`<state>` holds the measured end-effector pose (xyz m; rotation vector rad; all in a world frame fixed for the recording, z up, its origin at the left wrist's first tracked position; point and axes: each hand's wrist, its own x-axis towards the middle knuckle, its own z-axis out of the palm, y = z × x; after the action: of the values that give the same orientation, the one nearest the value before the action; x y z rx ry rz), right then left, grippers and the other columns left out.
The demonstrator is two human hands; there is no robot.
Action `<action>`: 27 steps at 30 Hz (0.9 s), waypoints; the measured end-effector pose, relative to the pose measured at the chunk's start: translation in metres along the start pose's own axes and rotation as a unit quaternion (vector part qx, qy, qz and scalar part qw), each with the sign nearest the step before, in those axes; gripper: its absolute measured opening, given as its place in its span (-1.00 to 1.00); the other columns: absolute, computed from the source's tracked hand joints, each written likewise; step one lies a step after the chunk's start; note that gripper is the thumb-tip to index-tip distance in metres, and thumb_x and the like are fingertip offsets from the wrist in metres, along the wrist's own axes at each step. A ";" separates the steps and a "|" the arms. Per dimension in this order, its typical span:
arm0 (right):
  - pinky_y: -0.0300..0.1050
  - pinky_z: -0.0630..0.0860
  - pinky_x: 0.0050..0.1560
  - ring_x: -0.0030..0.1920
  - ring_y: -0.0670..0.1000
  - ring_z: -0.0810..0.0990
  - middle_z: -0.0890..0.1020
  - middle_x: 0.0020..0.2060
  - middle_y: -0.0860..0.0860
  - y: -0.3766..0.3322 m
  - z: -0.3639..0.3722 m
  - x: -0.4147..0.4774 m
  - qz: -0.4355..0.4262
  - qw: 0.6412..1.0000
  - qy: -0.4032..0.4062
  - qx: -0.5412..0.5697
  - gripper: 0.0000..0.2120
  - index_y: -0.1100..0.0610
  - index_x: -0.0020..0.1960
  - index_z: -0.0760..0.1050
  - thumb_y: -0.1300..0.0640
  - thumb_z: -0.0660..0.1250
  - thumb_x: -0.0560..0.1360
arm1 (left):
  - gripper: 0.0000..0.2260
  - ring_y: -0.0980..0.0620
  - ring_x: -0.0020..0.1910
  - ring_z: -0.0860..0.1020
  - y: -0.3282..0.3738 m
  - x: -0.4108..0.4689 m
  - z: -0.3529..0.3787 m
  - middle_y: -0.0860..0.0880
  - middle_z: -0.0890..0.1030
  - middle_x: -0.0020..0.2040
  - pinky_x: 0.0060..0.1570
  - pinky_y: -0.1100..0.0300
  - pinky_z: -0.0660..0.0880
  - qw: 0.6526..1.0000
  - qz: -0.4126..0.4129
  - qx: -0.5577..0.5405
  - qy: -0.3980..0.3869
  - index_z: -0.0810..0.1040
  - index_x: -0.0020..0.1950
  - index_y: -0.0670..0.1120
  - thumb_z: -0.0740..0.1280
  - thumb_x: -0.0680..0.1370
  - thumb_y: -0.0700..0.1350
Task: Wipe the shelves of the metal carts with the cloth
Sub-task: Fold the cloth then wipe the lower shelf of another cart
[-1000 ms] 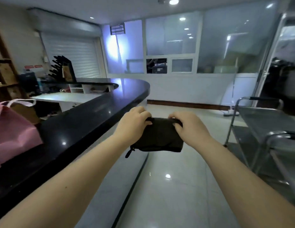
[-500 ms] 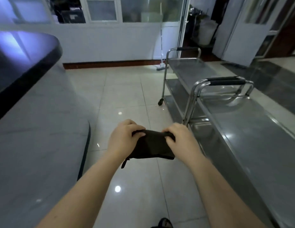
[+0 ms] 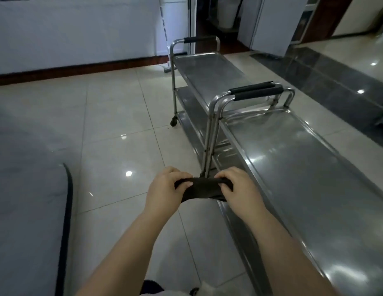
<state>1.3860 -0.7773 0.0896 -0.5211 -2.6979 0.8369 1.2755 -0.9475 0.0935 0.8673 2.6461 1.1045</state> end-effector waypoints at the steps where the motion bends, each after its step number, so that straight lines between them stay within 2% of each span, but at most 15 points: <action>1: -0.23 0.41 0.05 0.01 -0.13 0.47 0.51 -0.07 -0.15 0.005 0.005 0.004 0.010 1.000 -0.001 0.004 -0.78 -0.01 0.01 0.58 0.27 0.35 0.45 | -0.84 0.16 -0.02 0.49 -0.005 0.010 0.005 0.16 0.52 -0.04 0.06 0.28 0.41 1.000 0.001 0.004 -0.016 0.68 0.09 0.07 0.41 0.53 -0.09; 6: -0.25 0.42 0.01 -0.01 -0.15 0.46 0.48 -0.07 -0.16 0.025 0.033 0.030 0.085 0.996 -0.004 0.009 -0.80 0.00 -0.02 0.58 0.27 0.31 0.48 | -0.86 0.16 -0.02 0.49 -0.031 0.073 0.028 0.16 0.54 -0.03 0.11 0.17 0.47 0.992 0.022 0.009 -0.121 0.67 0.04 0.10 0.38 0.55 -0.11; 11: -0.35 0.34 -0.03 -0.02 -0.11 0.47 0.52 -0.06 -0.08 0.032 0.059 0.061 0.181 0.981 0.062 0.028 -0.81 0.08 0.01 0.60 0.30 0.35 0.46 | -0.85 0.09 -0.03 0.50 -0.052 0.146 0.039 0.14 0.52 -0.09 0.05 0.15 0.46 0.973 0.098 -0.001 -0.208 0.68 0.04 0.06 0.38 0.55 -0.15; 14: -0.24 0.40 -0.02 -0.04 -0.08 0.48 0.54 -0.07 -0.03 0.025 0.083 0.076 0.240 0.964 0.103 0.055 -0.80 0.12 0.00 0.61 0.34 0.38 0.44 | -0.84 0.12 -0.06 0.48 -0.066 0.185 0.040 0.15 0.53 -0.09 -0.06 0.32 0.38 0.957 0.138 0.020 -0.255 0.68 0.05 0.09 0.38 0.55 -0.13; 16: -0.30 0.39 -0.02 -0.05 -0.09 0.47 0.52 -0.08 -0.05 0.021 0.103 0.082 0.283 0.950 0.107 0.074 -0.81 0.12 0.01 0.60 0.34 0.39 0.45 | -0.83 0.16 -0.10 0.46 -0.077 0.205 0.045 0.13 0.55 -0.09 -0.14 0.46 0.31 0.945 0.161 0.018 -0.285 0.68 0.02 0.09 0.39 0.54 -0.16; 18: -0.35 0.37 -0.02 -0.05 -0.10 0.45 0.50 -0.08 -0.06 0.015 0.125 0.082 0.321 0.937 0.113 0.082 -0.81 0.15 0.02 0.60 0.35 0.38 0.46 | -0.84 0.17 -0.10 0.46 -0.090 0.216 0.053 0.09 0.58 -0.07 -0.15 0.50 0.31 0.932 0.165 0.000 -0.322 0.67 0.00 0.07 0.40 0.53 -0.19; 21: -0.22 0.37 0.00 -0.01 -0.02 0.48 0.52 -0.07 -0.01 0.006 0.156 0.071 0.383 0.910 0.143 0.076 -0.83 0.16 0.03 0.59 0.35 0.35 0.48 | -0.86 0.10 -0.05 0.48 -0.106 0.218 0.072 0.03 0.58 -0.02 -0.13 0.45 0.31 0.907 0.156 -0.001 -0.391 0.65 0.00 0.04 0.39 0.54 -0.19; 24: -0.29 0.31 -0.05 0.01 -0.05 0.45 0.50 -0.05 -0.05 -0.005 0.177 0.047 0.463 0.868 0.149 0.097 -0.84 0.10 0.02 0.57 0.30 0.31 0.52 | -0.87 0.10 -0.03 0.48 -0.113 0.208 0.093 0.02 0.56 -0.03 -0.03 0.34 0.35 0.869 0.193 0.017 -0.455 0.66 0.03 -0.04 0.38 0.54 -0.22; 27: -0.28 0.36 0.03 0.03 -0.05 0.47 0.51 -0.05 -0.07 -0.009 0.185 0.021 0.520 0.824 0.189 0.120 -0.79 0.09 0.03 0.59 0.34 0.30 0.51 | -0.87 0.12 -0.06 0.45 -0.109 0.193 0.110 0.01 0.54 -0.08 -0.03 0.46 0.34 0.839 0.234 0.015 -0.491 0.68 0.03 -0.11 0.40 0.52 -0.26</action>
<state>1.2991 -0.8657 -0.0496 -1.9188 -1.7539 1.1026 1.1046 -0.8336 -0.0446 1.5921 1.6202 0.4318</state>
